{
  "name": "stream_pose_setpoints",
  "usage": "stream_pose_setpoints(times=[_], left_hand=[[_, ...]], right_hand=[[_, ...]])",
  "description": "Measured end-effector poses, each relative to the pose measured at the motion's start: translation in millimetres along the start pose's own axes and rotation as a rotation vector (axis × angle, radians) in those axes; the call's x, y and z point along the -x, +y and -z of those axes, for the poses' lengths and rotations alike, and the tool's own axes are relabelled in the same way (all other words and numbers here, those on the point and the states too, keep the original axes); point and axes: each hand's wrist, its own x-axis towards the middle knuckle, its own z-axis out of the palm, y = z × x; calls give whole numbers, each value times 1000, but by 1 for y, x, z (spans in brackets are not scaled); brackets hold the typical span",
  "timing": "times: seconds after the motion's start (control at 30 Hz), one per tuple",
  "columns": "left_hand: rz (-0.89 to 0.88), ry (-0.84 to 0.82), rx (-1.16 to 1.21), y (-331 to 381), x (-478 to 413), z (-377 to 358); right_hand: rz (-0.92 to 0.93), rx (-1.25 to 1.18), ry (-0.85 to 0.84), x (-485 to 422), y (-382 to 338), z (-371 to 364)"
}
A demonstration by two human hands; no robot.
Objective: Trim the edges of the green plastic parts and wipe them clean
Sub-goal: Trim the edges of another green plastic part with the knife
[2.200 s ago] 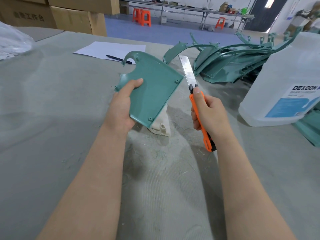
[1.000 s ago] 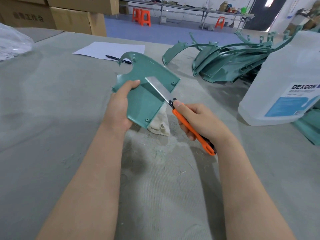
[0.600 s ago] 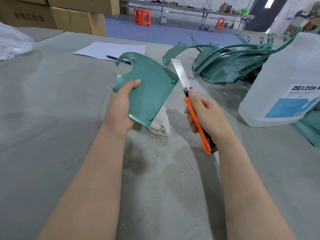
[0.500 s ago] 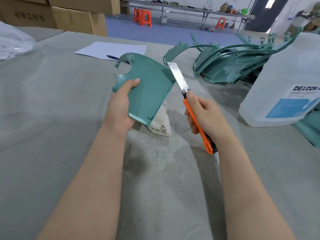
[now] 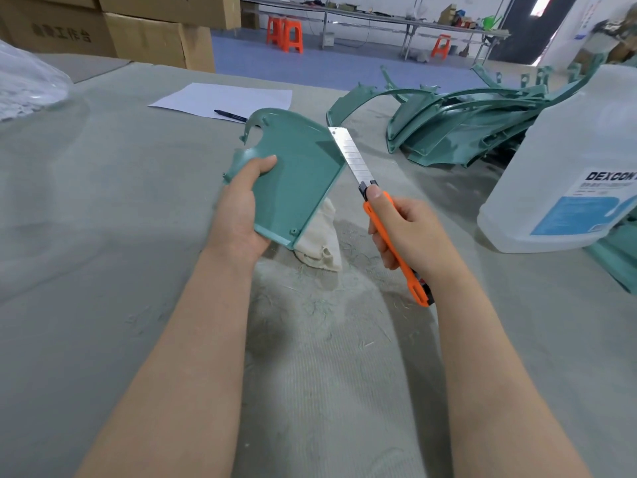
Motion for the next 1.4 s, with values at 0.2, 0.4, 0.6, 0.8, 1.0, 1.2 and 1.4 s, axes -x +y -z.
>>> stream_pose_setpoints(times=[0.2,0.4,0.6,0.8,1.0,1.2,1.4], left_hand=[[-5,-7,7,0,1,1],[-12,20,44,-2,-2,0],[0,45,89,-2,-4,0],[-4,26,81,-2,-3,1],[-8,37,63,-1,-3,2],[-16,26,75,0,-4,1],[-18,52,100,0,-4,2]], right_hand=[[-10,-16,-16,0,0,0],[7,91,-141,2,1,-5],[16,143,-217,3,0,-6],[21,37,-38,-1,0,-3],[7,87,-65,0,1,-2],[1,92,-104,2,-2,-2],[-7,110,-151,3,-1,-2]])
